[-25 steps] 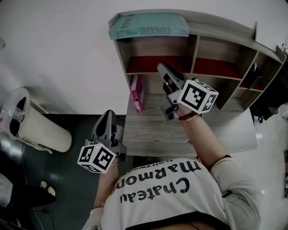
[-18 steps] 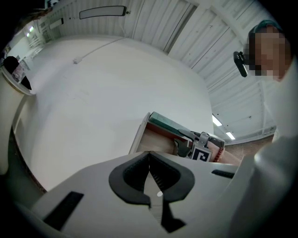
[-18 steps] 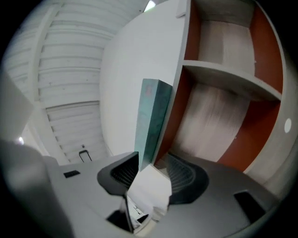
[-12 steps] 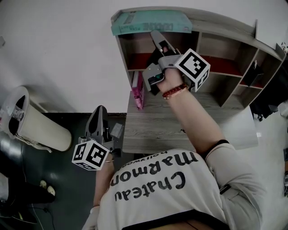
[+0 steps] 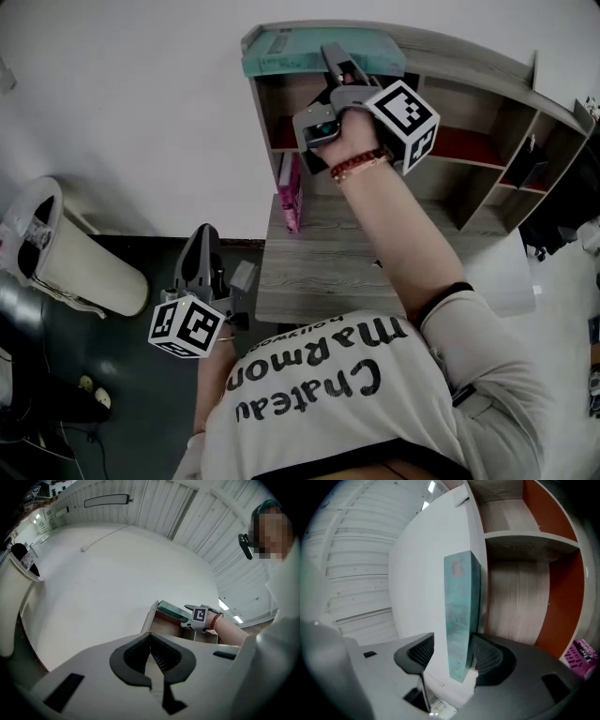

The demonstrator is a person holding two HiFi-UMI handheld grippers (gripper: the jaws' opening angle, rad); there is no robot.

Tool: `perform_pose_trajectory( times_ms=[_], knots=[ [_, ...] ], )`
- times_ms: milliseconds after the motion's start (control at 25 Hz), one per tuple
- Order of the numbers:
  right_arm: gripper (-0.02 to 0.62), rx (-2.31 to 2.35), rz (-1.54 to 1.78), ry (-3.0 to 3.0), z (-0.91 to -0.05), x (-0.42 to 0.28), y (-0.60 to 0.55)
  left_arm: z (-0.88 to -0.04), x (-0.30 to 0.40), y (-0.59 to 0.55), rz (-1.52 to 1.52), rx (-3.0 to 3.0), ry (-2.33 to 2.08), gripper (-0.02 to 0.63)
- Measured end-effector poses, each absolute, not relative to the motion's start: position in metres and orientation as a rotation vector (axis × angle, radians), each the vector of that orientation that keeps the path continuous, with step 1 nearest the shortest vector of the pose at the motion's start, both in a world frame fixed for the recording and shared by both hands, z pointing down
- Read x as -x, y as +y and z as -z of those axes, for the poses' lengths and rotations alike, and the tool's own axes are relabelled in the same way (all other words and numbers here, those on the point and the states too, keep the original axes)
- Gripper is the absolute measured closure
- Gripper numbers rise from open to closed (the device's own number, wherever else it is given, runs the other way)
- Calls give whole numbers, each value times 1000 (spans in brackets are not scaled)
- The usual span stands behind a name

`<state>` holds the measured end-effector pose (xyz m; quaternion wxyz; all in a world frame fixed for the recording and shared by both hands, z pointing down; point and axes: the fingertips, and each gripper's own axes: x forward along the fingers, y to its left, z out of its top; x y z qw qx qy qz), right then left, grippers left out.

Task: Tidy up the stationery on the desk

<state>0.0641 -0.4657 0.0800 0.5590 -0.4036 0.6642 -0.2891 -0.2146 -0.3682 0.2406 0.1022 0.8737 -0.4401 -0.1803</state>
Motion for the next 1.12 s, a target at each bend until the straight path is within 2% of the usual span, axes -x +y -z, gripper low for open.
perform_pose_trajectory(
  times_ms=[400, 520, 680, 1120],
  knots=[
    [344, 940, 780, 1486, -79, -68, -484, -244, 221, -373, 545, -2551, -1298, 590],
    [382, 941, 805, 1465, -83, -70, -487, -246, 223, -373, 554, -2540, -1302, 589],
    [396, 935, 810, 1468, -85, -69, -488, -246, 226, -371, 567, -2536, -1304, 589],
    [403, 903, 791, 1620, -93, -65, -462, -244, 213, -364, 566, -2551, -1278, 591]
  ],
)
